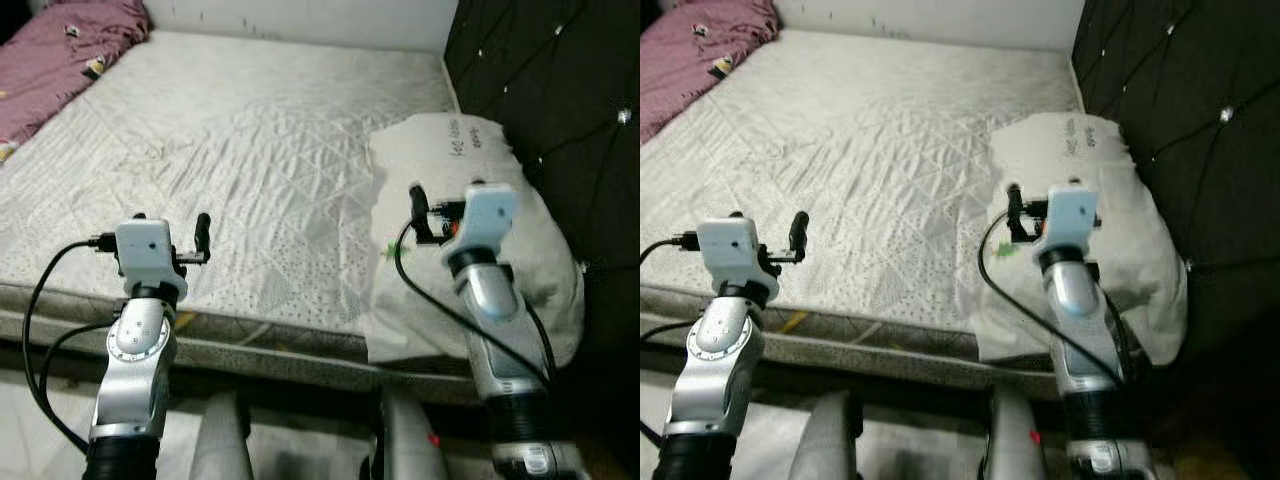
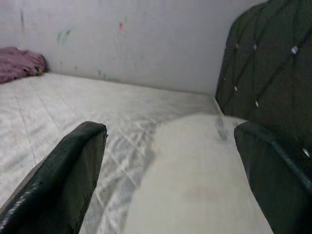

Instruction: Clean up the room

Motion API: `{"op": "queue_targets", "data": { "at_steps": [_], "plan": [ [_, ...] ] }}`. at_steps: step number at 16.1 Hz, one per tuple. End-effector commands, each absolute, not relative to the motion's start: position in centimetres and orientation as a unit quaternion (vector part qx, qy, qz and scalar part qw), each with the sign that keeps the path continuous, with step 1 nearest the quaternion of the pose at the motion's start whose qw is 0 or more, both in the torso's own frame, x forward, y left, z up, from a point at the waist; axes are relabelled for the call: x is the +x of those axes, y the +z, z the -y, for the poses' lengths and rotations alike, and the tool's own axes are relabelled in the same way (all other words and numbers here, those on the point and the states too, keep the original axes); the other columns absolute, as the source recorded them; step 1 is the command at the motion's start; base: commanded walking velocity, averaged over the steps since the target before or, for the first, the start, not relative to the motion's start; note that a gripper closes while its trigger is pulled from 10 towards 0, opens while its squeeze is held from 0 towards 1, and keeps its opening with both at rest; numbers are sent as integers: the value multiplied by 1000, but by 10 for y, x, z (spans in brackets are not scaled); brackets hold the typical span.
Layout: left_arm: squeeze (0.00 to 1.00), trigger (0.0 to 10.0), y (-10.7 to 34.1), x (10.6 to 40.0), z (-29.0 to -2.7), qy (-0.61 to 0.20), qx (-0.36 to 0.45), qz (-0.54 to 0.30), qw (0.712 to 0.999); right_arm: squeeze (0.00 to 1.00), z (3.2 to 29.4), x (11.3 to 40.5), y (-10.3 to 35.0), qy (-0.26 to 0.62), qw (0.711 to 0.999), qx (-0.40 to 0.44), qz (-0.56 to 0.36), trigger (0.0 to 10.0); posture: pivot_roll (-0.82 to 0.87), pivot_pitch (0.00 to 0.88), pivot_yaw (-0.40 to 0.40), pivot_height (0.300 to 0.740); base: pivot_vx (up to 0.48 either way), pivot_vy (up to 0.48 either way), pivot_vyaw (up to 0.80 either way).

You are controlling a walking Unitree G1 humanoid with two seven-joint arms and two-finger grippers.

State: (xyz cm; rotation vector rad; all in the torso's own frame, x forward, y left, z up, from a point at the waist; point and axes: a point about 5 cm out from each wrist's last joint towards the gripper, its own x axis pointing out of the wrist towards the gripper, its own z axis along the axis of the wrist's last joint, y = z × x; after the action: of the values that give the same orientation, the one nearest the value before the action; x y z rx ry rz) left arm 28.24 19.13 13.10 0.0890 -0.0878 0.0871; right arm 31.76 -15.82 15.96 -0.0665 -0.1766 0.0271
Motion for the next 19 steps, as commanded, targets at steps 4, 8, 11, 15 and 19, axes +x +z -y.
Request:
{"op": "queue_targets", "data": {
  "at_steps": [4, 8, 11, 15, 19],
  "plan": [
    [0, 10000, 133, 287, -188, 26, 57, 50, 997, 0, 161, 314, 159, 7, 996, -32, 88, 10000, 47, 0, 2, 728, 0, 0, 0],
    [0, 10000, 137, 294, -180, 20, 52, 55, 997, 0, 160, 313, 156, -1, 996, -31, 84, 10000, 39, 0, 5, 740, 0, 0, 0],
    [0, 10000, 143, 294, -183, 51, 35, 63, 996, 0, 158, 314, 157, -8, 996, -23, 83, 10000, 48, 0, -9, 740, 0, 0, 0],
    [0, 10000, 137, 288, -179, 63, 14, 50, 997, 0, 162, 306, 146, -34, 998, -19, 56, 10000, 22, 0, -12, 740, 0, 0, 0],
    [0, 10000, 143, 290, -173, 47, 13, 53, 997, 0, 165, 303, 145, -46, 997, -11, 54, 10000, 9, 0, 3, 740, 0, 0, 0]
  ]
}}
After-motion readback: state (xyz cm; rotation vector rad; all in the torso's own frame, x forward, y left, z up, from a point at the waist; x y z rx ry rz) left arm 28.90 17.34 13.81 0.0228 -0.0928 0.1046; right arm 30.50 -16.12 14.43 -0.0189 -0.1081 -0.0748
